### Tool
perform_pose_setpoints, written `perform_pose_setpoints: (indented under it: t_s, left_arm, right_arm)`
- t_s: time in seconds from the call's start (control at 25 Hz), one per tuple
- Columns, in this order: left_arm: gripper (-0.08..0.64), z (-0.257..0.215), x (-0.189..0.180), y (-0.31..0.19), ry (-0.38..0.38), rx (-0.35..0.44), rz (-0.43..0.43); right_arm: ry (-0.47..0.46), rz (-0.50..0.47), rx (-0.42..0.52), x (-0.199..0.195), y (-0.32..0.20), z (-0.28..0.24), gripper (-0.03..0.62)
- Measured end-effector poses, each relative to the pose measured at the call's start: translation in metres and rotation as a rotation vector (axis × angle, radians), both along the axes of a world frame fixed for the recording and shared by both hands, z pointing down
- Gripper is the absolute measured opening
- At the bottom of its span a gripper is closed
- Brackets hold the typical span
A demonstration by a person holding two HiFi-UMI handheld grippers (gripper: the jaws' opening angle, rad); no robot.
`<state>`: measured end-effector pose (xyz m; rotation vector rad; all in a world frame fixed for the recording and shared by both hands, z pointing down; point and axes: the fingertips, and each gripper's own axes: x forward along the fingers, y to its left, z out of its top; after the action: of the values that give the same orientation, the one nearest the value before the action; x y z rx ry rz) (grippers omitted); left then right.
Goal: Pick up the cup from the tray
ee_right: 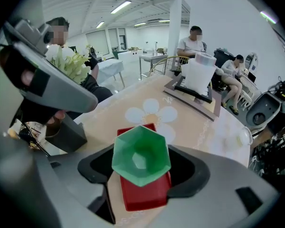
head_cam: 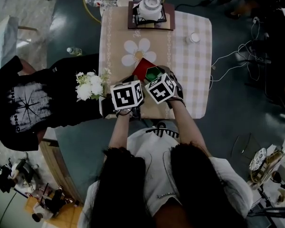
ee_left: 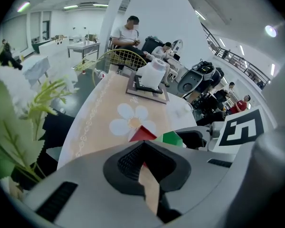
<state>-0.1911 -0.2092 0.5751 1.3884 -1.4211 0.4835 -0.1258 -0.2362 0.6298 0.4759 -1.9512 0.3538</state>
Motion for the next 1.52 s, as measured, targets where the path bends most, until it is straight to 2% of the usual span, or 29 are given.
perform_pose_setpoints:
  t_s: [0.16, 0.32, 0.56, 0.76, 1.12, 1.28, 1.4, 1.52]
  left_arm:
    - [0.008, 0.000, 0.009, -0.003, -0.003, 0.008, 0.018]
    - [0.008, -0.006, 0.029, -0.006, 0.010, 0.009, 0.053]
    - [0.008, -0.011, 0.073, -0.014, 0.007, 0.027, 0.155]
    - [0.008, -0.012, 0.107, -0.015, 0.003, 0.025, 0.220]
    - [0.008, -0.016, 0.140, -0.008, -0.005, 0.027, 0.267]
    - [0.008, -0.016, 0.141, -0.004, -0.017, 0.028, 0.260]
    - [0.008, -0.020, 0.139, -0.003, -0.019, 0.036, 0.256]
    - [0.008, -0.021, 0.134, 0.000, -0.023, 0.039, 0.238]
  right_arm:
    - [0.000, 0.025, 0.042, 0.030, -0.006, -0.011, 0.330]
    - [0.004, 0.118, 0.037, 0.074, -0.011, -0.015, 0.330]
    - [0.033, 0.239, 0.038, 0.144, -0.008, -0.014, 0.330]
    - [0.029, 0.308, 0.030, 0.183, -0.001, -0.008, 0.330]
    - [0.017, 0.347, -0.016, 0.214, 0.019, 0.015, 0.330]
    - [0.000, 0.346, -0.014, 0.213, 0.018, 0.016, 0.330]
    - [-0.040, 0.387, -0.030, 0.212, 0.016, 0.014, 0.331]
    - [-0.045, 0.371, -0.033, 0.212, 0.018, 0.012, 0.335]
